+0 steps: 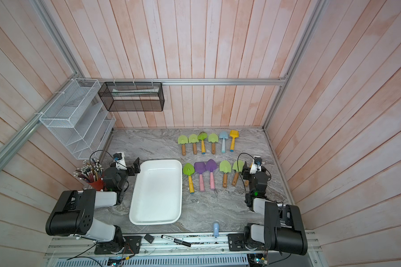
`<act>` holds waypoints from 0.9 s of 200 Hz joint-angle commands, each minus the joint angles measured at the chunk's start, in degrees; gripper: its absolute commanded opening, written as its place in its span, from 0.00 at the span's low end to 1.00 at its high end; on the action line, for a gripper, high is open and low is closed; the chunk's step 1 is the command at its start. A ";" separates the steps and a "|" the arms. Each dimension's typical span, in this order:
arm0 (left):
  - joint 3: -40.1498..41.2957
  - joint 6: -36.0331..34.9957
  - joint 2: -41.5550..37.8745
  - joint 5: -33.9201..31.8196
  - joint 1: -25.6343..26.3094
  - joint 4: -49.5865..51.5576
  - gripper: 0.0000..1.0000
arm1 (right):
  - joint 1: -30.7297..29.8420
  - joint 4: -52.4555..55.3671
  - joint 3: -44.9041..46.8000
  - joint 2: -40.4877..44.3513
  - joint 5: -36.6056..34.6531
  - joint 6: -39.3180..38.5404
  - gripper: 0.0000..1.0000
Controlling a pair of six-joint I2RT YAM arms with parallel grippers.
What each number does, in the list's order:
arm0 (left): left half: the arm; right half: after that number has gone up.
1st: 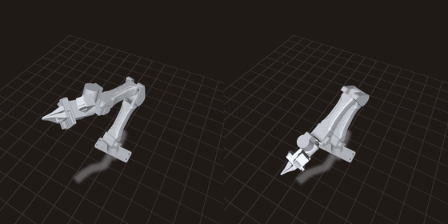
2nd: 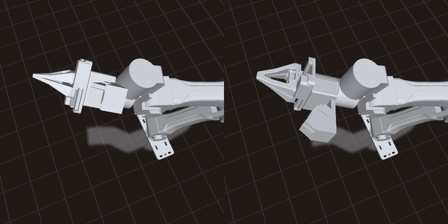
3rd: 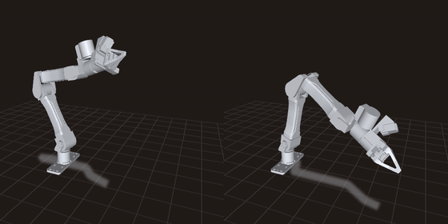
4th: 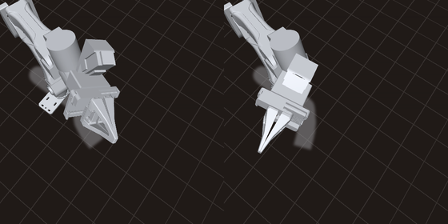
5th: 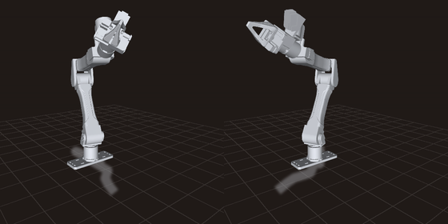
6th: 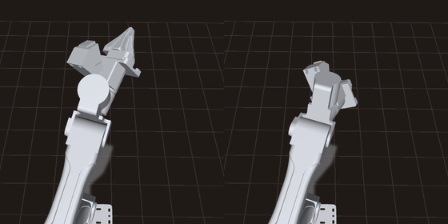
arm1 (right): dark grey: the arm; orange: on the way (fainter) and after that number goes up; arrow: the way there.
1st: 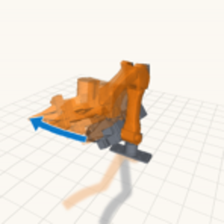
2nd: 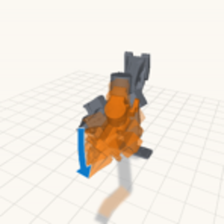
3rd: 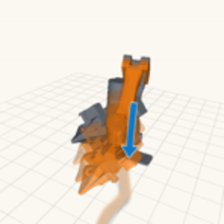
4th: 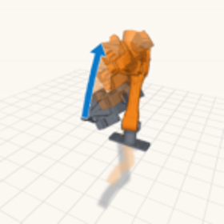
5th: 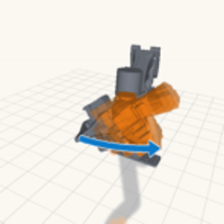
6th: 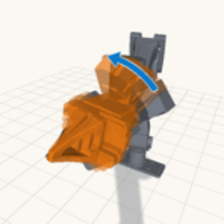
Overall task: Take the shovel out of the storage box
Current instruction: Reset both arms
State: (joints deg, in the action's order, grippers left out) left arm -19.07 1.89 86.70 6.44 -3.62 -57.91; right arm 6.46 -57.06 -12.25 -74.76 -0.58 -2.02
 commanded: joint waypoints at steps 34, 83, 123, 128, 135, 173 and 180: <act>0.88 -1.27 0.80 2.08 0.19 -1.37 1.00 | 0.34 1.74 -1.67 0.25 3.65 0.51 0.73; 0.90 -1.28 0.70 2.09 0.14 -1.42 1.00 | -3.75 -10.93 1.27 -4.37 5.45 1.69 0.75; 0.90 -1.32 0.81 1.98 0.18 -1.42 1.00 | -5.67 -27.73 4.89 -14.25 3.73 -0.08 0.76; 0.98 -1.44 0.80 2.52 0.19 -1.66 1.00 | -5.67 -27.16 4.66 -14.19 3.84 -0.16 0.76; 1.42 -1.78 0.93 3.28 0.19 -2.43 1.00 | -5.67 -24.83 4.11 -13.44 4.12 -0.43 0.76; 1.59 -1.89 1.08 4.15 0.10 -2.83 1.00 | -4.54 -13.91 -0.48 -11.99 4.70 0.81 0.87; 1.62 -1.89 1.10 4.19 0.10 -2.91 1.00 | -4.54 -12.82 -0.81 -11.65 4.67 0.80 0.93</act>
State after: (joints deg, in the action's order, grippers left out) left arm -18.17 1.02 87.00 9.23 -3.60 -59.18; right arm 1.39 -73.14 -11.25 -87.09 4.19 -1.58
